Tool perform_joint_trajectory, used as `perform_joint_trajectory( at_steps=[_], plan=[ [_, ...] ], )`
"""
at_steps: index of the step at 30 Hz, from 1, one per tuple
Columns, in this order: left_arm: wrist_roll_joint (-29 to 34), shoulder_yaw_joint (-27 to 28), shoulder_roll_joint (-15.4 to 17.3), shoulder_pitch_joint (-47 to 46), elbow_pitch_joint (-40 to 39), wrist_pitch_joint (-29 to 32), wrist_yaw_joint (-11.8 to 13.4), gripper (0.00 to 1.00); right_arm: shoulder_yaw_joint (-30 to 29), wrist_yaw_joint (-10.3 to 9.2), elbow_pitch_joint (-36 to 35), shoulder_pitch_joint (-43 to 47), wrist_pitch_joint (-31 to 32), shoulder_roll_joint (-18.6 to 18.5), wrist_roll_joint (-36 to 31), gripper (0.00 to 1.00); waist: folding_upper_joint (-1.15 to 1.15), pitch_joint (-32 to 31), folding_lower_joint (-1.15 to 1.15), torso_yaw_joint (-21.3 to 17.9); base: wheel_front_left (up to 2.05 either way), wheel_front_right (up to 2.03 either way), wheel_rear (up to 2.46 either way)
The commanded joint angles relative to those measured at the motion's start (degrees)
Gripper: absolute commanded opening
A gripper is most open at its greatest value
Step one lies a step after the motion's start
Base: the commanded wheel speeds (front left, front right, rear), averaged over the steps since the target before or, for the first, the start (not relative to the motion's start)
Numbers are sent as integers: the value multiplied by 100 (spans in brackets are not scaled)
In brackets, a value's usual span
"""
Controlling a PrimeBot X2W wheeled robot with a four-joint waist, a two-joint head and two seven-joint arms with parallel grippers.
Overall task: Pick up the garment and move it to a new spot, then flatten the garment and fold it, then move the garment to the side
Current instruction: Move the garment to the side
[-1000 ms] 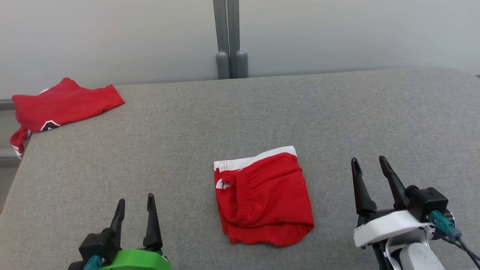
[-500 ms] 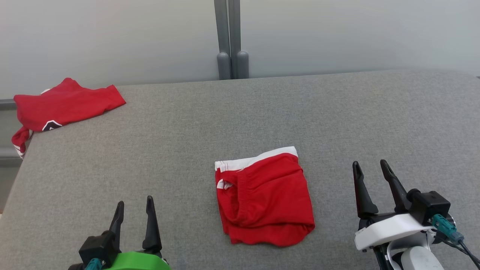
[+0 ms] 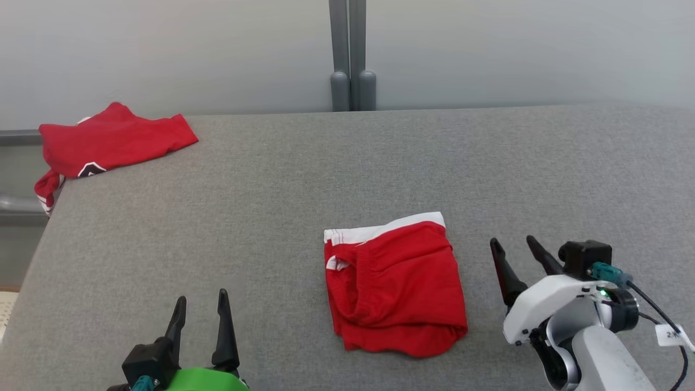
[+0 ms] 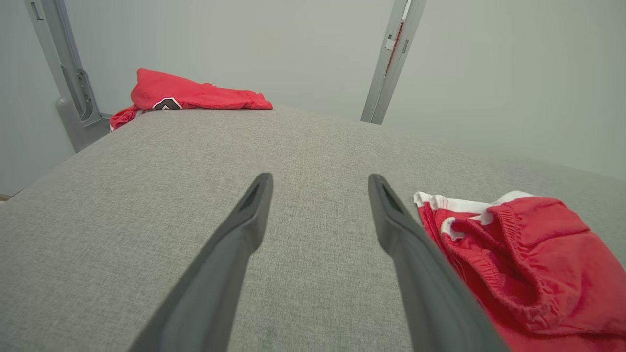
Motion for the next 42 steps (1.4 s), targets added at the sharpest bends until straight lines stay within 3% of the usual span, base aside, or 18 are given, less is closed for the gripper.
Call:
perform_joint_trajectory(
  at_steps=[1,8,16,23,24,25,26,27,28,34,42],
  plan=[
    [14,7,2,-17,22,-19,-29,100,51,2,113,-95,267,-33,185,100,0,56,0,146,0,0,0],
    [-69,-14,-28,-145,124,-19,-39,100,289,2,630,-454,1143,-345,837,100,0,201,0,631,0,0,0],
    [-113,-56,-42,-161,160,-20,-10,100,486,2,1354,-753,1427,-438,1223,100,0,283,0,1045,0,0,0],
    [-181,-100,-43,-144,162,-19,25,100,694,2,1896,-986,1404,-484,1336,100,0,302,0,1144,0,0,0],
    [-184,-102,-43,-141,166,-19,30,100,733,2,1923,-1018,1332,-495,1327,85,0,305,0,1138,0,0,0],
    [-179,-105,-43,-136,168,-19,31,100,800,2,1964,-1049,1275,-504,1317,47,0,313,0,1121,0,0,0],
    [-173,-104,-43,-133,170,-19,26,100,841,2,1993,-1071,1227,-506,1334,33,0,319,0,1102,0,0,0],
    [-161,-103,-43,-128,169,-19,18,100,891,2,2014,-1105,1149,-523,1364,4,0,329,0,1069,0,0,0],
    [-148,-112,-43,-125,171,-19,10,100,934,2,2037,-1129,1094,-555,1375,0,0,335,0,1041,0,0,0],
    [-15,-76,-42,-169,159,-19,-23,100,1155,0,2119,-1337,693,-794,1316,0,0,412,0,639,0,0,0],
    [153,-1,-36,-343,157,-20,-102,100,1255,0,2320,-1672,305,-1034,1265,0,0,544,0,-382,0,0,0]
  ],
)
